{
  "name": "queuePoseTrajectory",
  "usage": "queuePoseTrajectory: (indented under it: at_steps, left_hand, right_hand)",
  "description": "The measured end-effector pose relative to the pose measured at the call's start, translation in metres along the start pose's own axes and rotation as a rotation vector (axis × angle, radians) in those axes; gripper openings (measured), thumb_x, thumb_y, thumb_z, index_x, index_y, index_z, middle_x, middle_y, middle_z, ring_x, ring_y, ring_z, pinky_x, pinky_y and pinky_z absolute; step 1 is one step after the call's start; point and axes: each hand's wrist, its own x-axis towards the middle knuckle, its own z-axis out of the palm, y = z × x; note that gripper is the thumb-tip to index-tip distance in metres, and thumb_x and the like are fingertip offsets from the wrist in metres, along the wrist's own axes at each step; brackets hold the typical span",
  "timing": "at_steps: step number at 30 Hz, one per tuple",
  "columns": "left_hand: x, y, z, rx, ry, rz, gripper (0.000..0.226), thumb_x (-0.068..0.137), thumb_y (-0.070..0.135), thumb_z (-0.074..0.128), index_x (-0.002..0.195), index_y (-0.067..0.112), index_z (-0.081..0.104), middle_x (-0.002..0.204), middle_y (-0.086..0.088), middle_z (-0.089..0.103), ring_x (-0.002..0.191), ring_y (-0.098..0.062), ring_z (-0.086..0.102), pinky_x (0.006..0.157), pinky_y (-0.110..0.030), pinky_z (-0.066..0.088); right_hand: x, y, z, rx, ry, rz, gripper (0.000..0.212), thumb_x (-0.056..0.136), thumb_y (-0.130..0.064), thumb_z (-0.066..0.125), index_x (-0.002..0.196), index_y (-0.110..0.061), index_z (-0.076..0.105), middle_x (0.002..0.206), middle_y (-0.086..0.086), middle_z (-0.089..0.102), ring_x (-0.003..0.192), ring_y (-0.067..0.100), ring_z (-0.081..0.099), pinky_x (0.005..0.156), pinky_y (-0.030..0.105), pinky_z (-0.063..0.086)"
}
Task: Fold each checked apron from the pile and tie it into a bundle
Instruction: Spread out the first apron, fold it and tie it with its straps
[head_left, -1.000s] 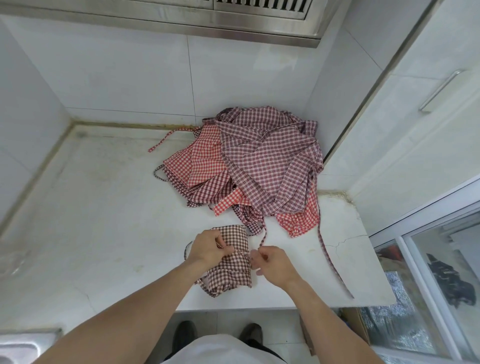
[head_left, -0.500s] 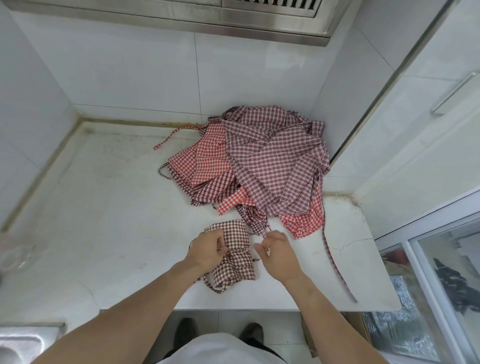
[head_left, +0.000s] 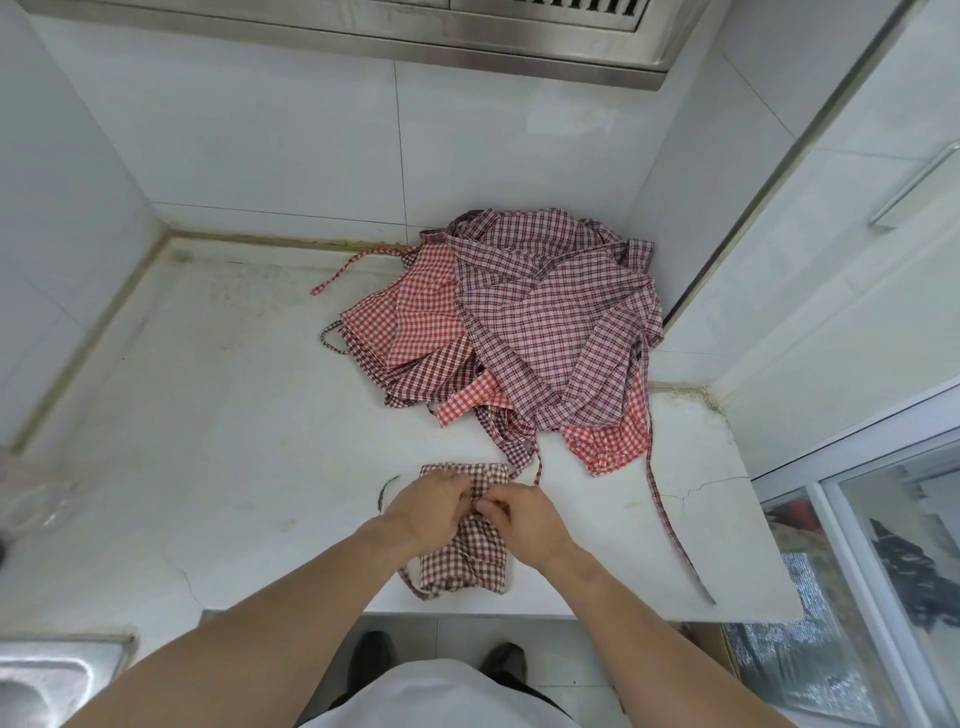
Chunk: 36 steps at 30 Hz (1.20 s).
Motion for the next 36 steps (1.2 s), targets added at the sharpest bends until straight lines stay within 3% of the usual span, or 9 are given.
queuePoseTrajectory:
  at_steps: [3, 5, 10, 16, 19, 23, 28, 33, 36]
  left_hand:
    - [-0.016, 0.005, 0.023, 0.253, -0.018, -0.014, 0.036, 0.103, 0.029, 0.026, 0.121, 0.014, 0.053, 0.127, -0.007, 0.053, 0.119, -0.026, 0.046, 0.102, -0.04, 0.036]
    - [-0.021, 0.008, 0.035, 0.272, 0.026, -0.071, 0.039, 0.101, 0.028, 0.02, 0.124, 0.016, 0.049, 0.131, -0.005, 0.05, 0.121, -0.025, 0.044, 0.105, -0.038, 0.034]
    - [-0.007, -0.004, 0.029, 0.038, 0.001, -0.112, 0.021, 0.108, 0.024, 0.031, 0.112, 0.011, 0.048, 0.112, -0.009, 0.062, 0.093, -0.02, 0.047, 0.083, -0.033, 0.04]
    - [-0.009, -0.005, 0.022, -0.109, -0.04, -0.105, 0.018, 0.106, 0.025, 0.04, 0.09, 0.017, 0.041, 0.086, -0.001, 0.053, 0.079, -0.018, 0.048, 0.07, -0.03, 0.035]
    - [-0.01, -0.009, 0.015, -0.231, -0.075, -0.155, 0.027, 0.104, 0.024, 0.047, 0.078, 0.025, 0.04, 0.078, 0.007, 0.053, 0.081, -0.018, 0.056, 0.069, -0.028, 0.039]
    - [-0.01, -0.003, 0.002, -0.255, -0.121, -0.21, 0.016, 0.104, 0.03, 0.047, 0.096, 0.018, 0.055, 0.093, 0.006, 0.058, 0.09, -0.014, 0.055, 0.074, -0.025, 0.038]
    - [-0.012, -0.003, -0.012, -0.235, -0.167, -0.189, 0.014, 0.102, 0.032, 0.052, 0.097, 0.02, 0.056, 0.099, 0.004, 0.061, 0.09, -0.013, 0.056, 0.07, -0.021, 0.041]
    - [-0.016, 0.0, -0.02, -0.167, -0.224, -0.114, 0.011, 0.101, 0.024, 0.054, 0.096, 0.014, 0.056, 0.095, 0.004, 0.058, 0.082, -0.008, 0.052, 0.063, -0.01, 0.036]
    - [-0.015, 0.005, -0.02, -0.132, -0.217, -0.101, 0.012, 0.101, 0.022, 0.054, 0.091, 0.015, 0.053, 0.09, 0.004, 0.057, 0.081, -0.011, 0.052, 0.064, -0.015, 0.039]
  right_hand:
    - [-0.005, 0.002, 0.006, 0.026, 0.031, 0.158, 0.032, 0.099, -0.028, 0.057, 0.072, -0.011, 0.06, 0.065, -0.002, 0.058, 0.06, 0.013, 0.049, 0.058, 0.028, 0.037]
    - [-0.005, 0.008, 0.009, 0.066, 0.057, 0.292, 0.034, 0.1, -0.028, 0.055, 0.074, -0.006, 0.061, 0.073, 0.005, 0.065, 0.067, 0.02, 0.058, 0.066, 0.035, 0.047]
    - [-0.017, 0.02, 0.005, 0.474, 0.092, 0.625, 0.025, 0.101, -0.014, 0.052, 0.085, 0.0, 0.066, 0.071, 0.01, 0.066, 0.059, 0.023, 0.064, 0.06, 0.04, 0.061]
    - [-0.016, 0.022, 0.005, 0.614, 0.146, 0.776, 0.028, 0.102, -0.015, 0.052, 0.081, -0.001, 0.065, 0.067, 0.011, 0.067, 0.058, 0.029, 0.068, 0.063, 0.048, 0.062]
    - [-0.014, 0.018, 0.001, 0.596, 0.128, 0.791, 0.026, 0.101, -0.014, 0.054, 0.084, 0.003, 0.066, 0.068, 0.012, 0.066, 0.056, 0.026, 0.067, 0.062, 0.046, 0.062]
    - [-0.012, 0.017, -0.005, 0.243, 0.173, 0.649, 0.04, 0.094, -0.02, 0.061, 0.057, -0.007, 0.053, 0.058, 0.011, 0.062, 0.056, 0.026, 0.065, 0.06, 0.041, 0.059]
    - [-0.007, 0.012, -0.017, 0.091, 0.266, 0.423, 0.037, 0.094, -0.023, 0.06, 0.061, -0.016, 0.046, 0.055, -0.004, 0.051, 0.053, 0.011, 0.048, 0.049, 0.018, 0.033]
    - [-0.01, 0.027, -0.013, 0.018, 0.159, 0.499, 0.037, 0.097, -0.028, 0.058, 0.065, -0.013, 0.048, 0.058, -0.004, 0.048, 0.057, 0.013, 0.046, 0.059, 0.029, 0.036]
    - [-0.013, 0.02, -0.012, 0.095, 0.197, 0.498, 0.034, 0.098, -0.024, 0.057, 0.068, -0.01, 0.049, 0.062, -0.002, 0.049, 0.062, 0.016, 0.048, 0.063, 0.03, 0.038]
